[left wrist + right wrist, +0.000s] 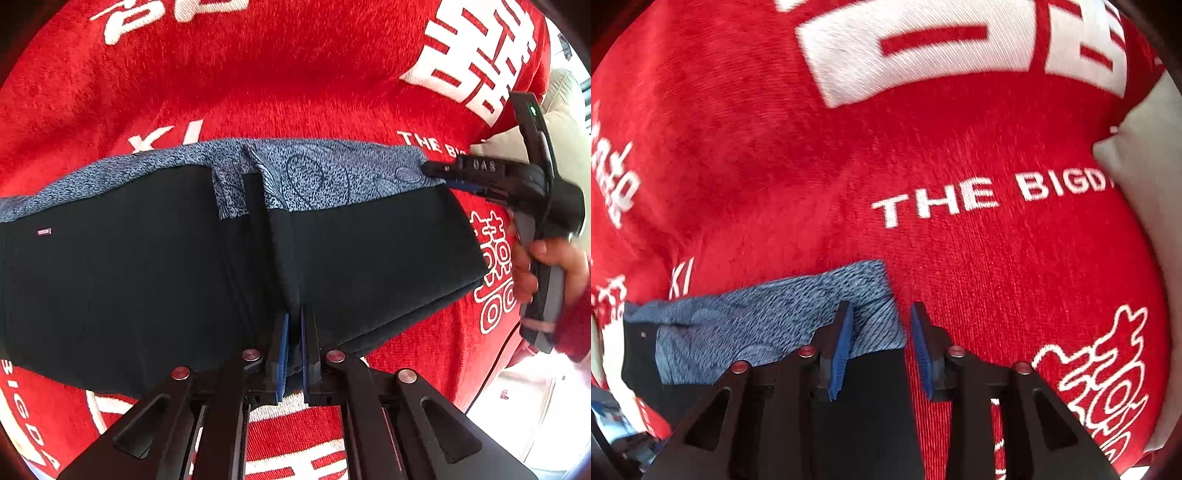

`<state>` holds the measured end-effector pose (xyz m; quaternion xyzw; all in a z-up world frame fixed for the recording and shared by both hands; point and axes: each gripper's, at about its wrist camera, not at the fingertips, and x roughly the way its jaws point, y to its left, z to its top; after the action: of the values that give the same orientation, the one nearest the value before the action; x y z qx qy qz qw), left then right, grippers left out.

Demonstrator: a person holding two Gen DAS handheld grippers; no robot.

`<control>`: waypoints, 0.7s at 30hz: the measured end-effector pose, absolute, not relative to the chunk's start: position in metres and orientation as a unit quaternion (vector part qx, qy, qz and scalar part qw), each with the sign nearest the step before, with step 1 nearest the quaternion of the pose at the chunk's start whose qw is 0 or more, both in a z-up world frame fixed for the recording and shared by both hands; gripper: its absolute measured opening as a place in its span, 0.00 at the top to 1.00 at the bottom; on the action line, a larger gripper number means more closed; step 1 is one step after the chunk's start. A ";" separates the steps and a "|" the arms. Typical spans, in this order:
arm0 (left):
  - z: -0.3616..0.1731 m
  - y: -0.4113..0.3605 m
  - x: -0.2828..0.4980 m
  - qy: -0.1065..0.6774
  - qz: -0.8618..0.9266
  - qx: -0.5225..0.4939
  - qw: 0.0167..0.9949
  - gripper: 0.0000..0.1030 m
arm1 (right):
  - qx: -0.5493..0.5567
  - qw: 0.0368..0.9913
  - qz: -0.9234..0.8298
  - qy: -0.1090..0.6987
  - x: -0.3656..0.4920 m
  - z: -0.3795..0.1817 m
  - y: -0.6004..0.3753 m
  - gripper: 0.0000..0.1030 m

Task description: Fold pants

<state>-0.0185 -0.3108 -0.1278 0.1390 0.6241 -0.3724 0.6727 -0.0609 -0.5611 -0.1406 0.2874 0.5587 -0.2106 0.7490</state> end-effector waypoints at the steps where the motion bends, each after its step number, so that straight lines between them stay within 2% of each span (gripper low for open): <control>1: -0.126 -0.310 -0.018 0.625 -0.371 0.137 0.673 0.95 | 0.283 0.752 -0.208 0.558 -0.063 -0.138 -0.559 0.65; 2: -0.122 -0.310 -0.017 0.626 -0.369 0.136 0.673 0.91 | 0.283 0.755 -0.203 0.556 -0.066 -0.134 -0.556 0.65; 4: -0.115 -0.310 -0.015 0.620 -0.361 0.139 0.683 0.53 | 0.290 0.755 -0.201 0.552 -0.074 -0.127 -0.551 0.65; 5: -0.108 -0.308 -0.014 0.610 -0.358 0.134 0.694 0.25 | 0.293 0.755 -0.202 0.552 -0.079 -0.124 -0.548 0.65; 11: -0.089 -0.316 -0.007 0.591 -0.367 0.124 0.708 0.23 | 0.296 0.754 -0.203 0.550 -0.110 -0.111 -0.525 0.65; 21: -0.099 -0.369 -0.025 0.582 -0.396 0.129 0.698 0.23 | 0.348 0.736 -0.218 0.538 -0.140 -0.111 -0.524 0.64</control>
<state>-0.0250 -0.3692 -0.0991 0.1289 0.5822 -0.3960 0.6983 -0.1403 -0.5240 -0.1109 0.3479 0.5383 -0.2176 0.7361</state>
